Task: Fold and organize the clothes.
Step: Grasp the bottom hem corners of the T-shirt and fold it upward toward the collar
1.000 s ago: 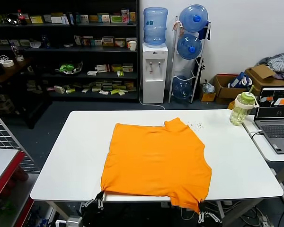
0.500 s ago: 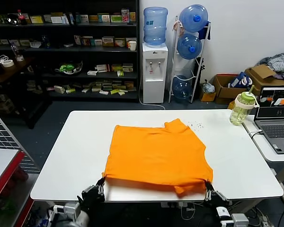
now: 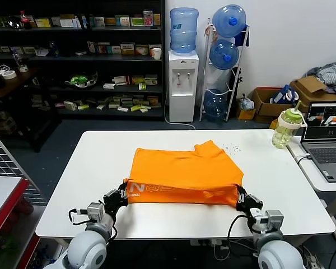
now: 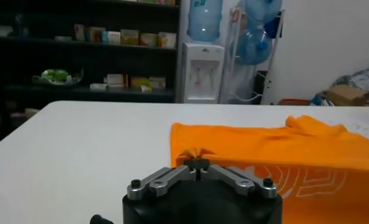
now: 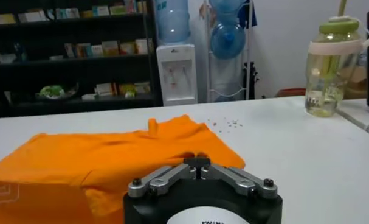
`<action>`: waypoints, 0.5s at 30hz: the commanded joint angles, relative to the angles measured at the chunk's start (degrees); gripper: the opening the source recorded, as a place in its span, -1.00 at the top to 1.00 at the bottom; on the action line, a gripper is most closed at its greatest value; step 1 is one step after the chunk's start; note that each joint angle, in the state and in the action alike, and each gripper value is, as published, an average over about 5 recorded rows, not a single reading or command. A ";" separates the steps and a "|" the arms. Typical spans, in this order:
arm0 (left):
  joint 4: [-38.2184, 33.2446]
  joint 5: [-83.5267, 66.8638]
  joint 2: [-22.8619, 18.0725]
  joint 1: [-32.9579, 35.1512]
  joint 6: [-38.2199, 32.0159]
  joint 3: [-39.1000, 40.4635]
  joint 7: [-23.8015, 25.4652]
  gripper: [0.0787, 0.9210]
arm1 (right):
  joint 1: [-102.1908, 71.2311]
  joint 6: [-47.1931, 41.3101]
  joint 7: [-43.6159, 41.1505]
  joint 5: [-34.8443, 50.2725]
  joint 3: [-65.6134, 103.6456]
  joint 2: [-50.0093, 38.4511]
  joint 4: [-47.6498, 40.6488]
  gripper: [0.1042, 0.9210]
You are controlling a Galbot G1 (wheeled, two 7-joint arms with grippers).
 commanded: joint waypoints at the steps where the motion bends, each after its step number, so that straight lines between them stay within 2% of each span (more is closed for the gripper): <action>1: 7.77 -1.16 -1.07 -8.95 1.32 3.23 -0.63 0.97 | 9.61 -1.75 1.14 3.32 -3.61 -2.18 -5.58 0.95; 11: 12.07 0.14 -3.09 -11.48 2.10 4.84 -0.58 0.97 | 13.99 -1.49 -0.21 2.39 -6.60 -1.21 -10.30 0.95; 15: 12.13 0.29 -3.21 -10.98 3.73 4.59 -0.77 0.88 | 14.51 -0.74 -2.30 1.60 -6.93 -0.82 -11.47 0.79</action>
